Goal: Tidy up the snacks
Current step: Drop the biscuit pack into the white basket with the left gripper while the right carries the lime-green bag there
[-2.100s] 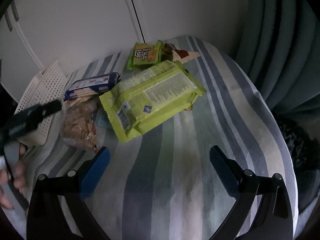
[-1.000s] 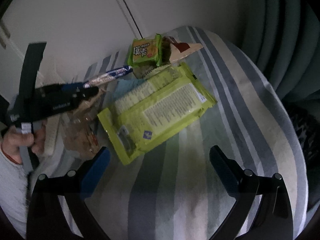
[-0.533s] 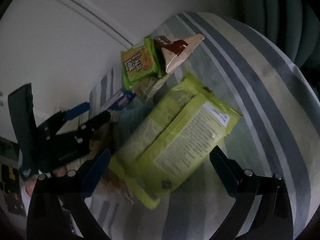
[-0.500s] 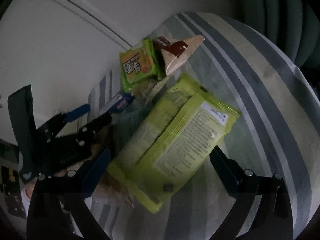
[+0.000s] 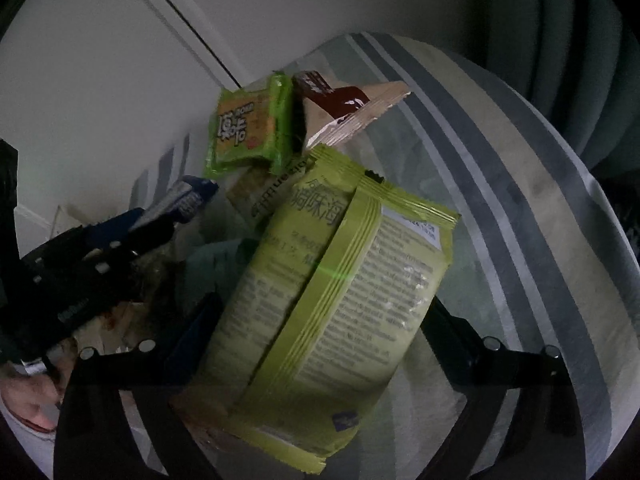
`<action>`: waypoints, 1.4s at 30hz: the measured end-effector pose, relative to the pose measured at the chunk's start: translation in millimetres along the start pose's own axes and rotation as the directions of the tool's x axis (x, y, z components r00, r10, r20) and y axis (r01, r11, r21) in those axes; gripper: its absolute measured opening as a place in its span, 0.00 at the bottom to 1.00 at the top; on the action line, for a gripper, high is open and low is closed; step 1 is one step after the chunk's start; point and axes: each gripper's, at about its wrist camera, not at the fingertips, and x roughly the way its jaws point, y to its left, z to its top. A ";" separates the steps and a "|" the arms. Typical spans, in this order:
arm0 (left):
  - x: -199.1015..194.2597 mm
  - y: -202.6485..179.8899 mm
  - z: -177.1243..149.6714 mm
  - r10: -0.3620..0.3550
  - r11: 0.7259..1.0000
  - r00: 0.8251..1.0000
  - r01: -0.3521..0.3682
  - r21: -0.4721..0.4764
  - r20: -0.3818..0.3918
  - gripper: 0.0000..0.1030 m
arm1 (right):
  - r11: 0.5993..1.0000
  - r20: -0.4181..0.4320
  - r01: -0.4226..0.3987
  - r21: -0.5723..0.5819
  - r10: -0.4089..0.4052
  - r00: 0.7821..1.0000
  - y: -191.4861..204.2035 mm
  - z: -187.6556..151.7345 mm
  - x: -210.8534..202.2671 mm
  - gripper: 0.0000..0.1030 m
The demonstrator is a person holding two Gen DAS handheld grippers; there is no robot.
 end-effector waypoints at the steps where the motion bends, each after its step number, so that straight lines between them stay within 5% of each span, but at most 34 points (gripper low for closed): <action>1: -6.5 3.7 -1.1 0.000 1.000 1.000 0.000 -0.028 0.015 0.46 | 1.000 0.003 -0.001 -0.009 0.001 1.000 0.7 -0.8 -1.5 0.87; 7: -48.4 13.8 -1.3 0.002 0.995 0.994 0.009 -0.095 0.111 0.46 | 0.998 0.037 -0.029 -0.050 0.031 0.999 -0.2 -10.7 -23.4 0.69; 10: -74.6 21.4 -5.4 0.009 0.991 0.987 0.013 -0.136 0.158 0.46 | 0.995 0.044 -0.098 -0.029 0.099 0.994 -6.4 -15.3 -34.7 0.68; 21: -163.1 65.1 -54.8 0.171 0.960 0.942 -0.094 -0.263 0.288 0.46 | 0.987 0.113 -0.150 -0.051 0.155 0.981 6.7 -23.5 -70.1 0.68; 35: -213.4 142.6 -138.8 0.466 0.788 0.849 -0.268 -0.555 0.250 0.46 | 0.972 0.096 -0.192 -0.133 0.206 0.974 59.1 -33.9 -71.9 0.68; 38: -214.5 151.8 -148.4 0.500 0.755 0.835 -0.289 -0.589 0.230 0.58 | 0.970 0.089 -0.191 -0.148 0.205 0.975 70.2 -35.9 -72.6 0.68; 40: -214.0 155.3 -151.6 0.511 0.741 0.829 -0.293 -0.605 0.225 0.89 | 0.968 0.088 -0.190 -0.166 0.206 0.975 79.7 -35.8 -73.8 0.68; 42: -216.3 157.7 -155.1 0.546 0.709 0.807 -0.302 -0.638 0.225 0.96 | 0.964 0.086 -0.192 -0.184 0.211 0.974 87.1 -36.9 -75.4 0.68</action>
